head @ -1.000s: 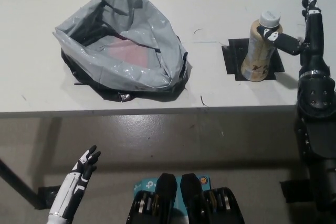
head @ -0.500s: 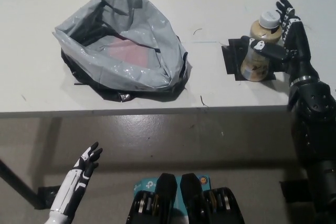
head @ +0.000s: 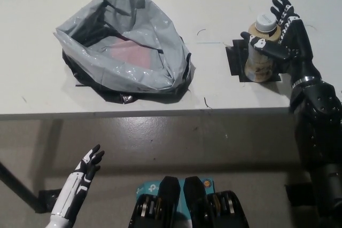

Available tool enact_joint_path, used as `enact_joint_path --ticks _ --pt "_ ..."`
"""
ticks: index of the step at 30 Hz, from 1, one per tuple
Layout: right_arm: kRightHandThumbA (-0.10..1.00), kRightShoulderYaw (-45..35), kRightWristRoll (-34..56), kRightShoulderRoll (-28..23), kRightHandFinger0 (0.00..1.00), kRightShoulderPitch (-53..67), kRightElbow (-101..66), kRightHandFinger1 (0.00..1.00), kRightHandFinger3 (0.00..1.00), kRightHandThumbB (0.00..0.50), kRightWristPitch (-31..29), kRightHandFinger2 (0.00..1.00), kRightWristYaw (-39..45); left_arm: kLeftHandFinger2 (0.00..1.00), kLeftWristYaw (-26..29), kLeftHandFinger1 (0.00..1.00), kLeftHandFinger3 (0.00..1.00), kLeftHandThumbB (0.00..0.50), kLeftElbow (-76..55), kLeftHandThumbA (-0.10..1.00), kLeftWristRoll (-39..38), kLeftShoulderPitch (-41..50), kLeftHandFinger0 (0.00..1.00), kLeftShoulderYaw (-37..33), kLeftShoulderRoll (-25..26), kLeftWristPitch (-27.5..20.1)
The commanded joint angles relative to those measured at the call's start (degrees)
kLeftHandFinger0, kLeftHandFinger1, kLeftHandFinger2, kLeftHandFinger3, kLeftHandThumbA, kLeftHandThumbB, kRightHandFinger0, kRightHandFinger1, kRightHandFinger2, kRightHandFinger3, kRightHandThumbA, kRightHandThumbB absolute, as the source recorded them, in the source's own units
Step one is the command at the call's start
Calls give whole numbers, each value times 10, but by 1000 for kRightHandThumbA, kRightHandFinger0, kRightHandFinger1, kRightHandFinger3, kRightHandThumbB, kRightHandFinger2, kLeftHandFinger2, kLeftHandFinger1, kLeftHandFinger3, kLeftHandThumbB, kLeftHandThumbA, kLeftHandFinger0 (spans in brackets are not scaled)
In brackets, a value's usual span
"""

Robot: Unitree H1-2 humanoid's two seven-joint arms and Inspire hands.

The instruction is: Use the right hand to pick up a bottle of protein shake and place it into a plastic bag on the left side

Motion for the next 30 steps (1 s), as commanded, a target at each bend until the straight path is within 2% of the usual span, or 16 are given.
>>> enact_joint_path --ticks 1,3,7,8,12,15,16,18,19,20,21,22,23,24,25,30 --pt "879 -6 19 -9 1000 -21 15 1000 1000 492 -29 1000 9 1000 -11 1000 1000 252 -11 1000 -15 -6 1000 4 6 -15" --pt "884 -6 18 -12 1000 -28 32 1000 1000 500 -25 1000 7 1000 -10 1000 1000 252 -10 1000 -13 -8 1000 4 7 -14" --pt "856 -2 13 -19 1000 -43 89 1000 1000 479 -43 1000 8 1000 -10 1000 1000 248 -15 1000 -10 -7 1000 4 8 -13" --pt "840 -1 10 -21 1000 -49 115 1000 1000 453 -53 1000 7 1000 -12 1000 1000 244 -14 1000 -14 -7 1000 4 8 -16" --pt "794 32 -40 -30 1000 -75 213 1000 1000 496 -80 1000 -31 1000 -12 1000 1000 251 -16 1000 -17 -7 1000 4 7 -12" --pt "749 68 -73 -33 1000 -93 274 1000 1000 500 -95 1000 -46 1000 -13 1000 1000 257 -17 1000 -18 -8 1000 5 7 -10" --pt "723 82 -85 -34 1000 -99 295 1000 1000 500 -99 1000 -58 1000 -11 1000 1000 255 -15 1000 -15 -10 1000 4 6 -12" --pt "501 95 -97 -26 1000 -111 329 1000 1000 500 -99 1000 -109 1000 -12 1000 1000 251 -15 1000 -16 -13 1000 2 5 -10" --pt "485 98 -99 -23 905 -114 337 985 1000 500 -96 1000 -133 1000 -13 1000 1000 250 -16 1000 -17 -13 1000 2 5 -9" --pt "328 99 -102 -20 426 -118 344 522 820 429 -95 672 -161 1000 -13 1000 1000 245 -16 1000 -18 -13 1000 3 5 -9" --pt "73 107 -122 -12 42 -127 350 171 401 281 -87 363 -240 1000 -13 1000 1000 244 -18 1000 -17 -16 1000 4 7 -7" --pt "-28 104 -120 -11 8 -129 347 89 308 223 -93 331 -247 1000 -15 1000 1000 238 -17 1000 -20 -18 1000 5 9 -7" --pt "-53 100 -117 -10 2 -130 340 77 309 190 -91 367 -249 1000 -19 1000 1000 243 -18 998 -30 -20 1000 6 9 -2" --pt "-9 98 -116 -10 0 -130 334 119 380 176 -89 466 -250 1000 -19 1000 1000 244 -19 1000 -29 -22 1000 7 10 1" --pt "7 97 -116 -11 0 -130 326 164 423 173 -90 521 -253 1000 -17 1000 1000 246 -20 1000 -22 -24 1000 6 11 2" --pt "7 91 -124 -15 0 -114 278 234 532 165 -93 607 -271 1000 -17 1000 1000 228 -11 1000 -13 -34 1000 2 15 -9"
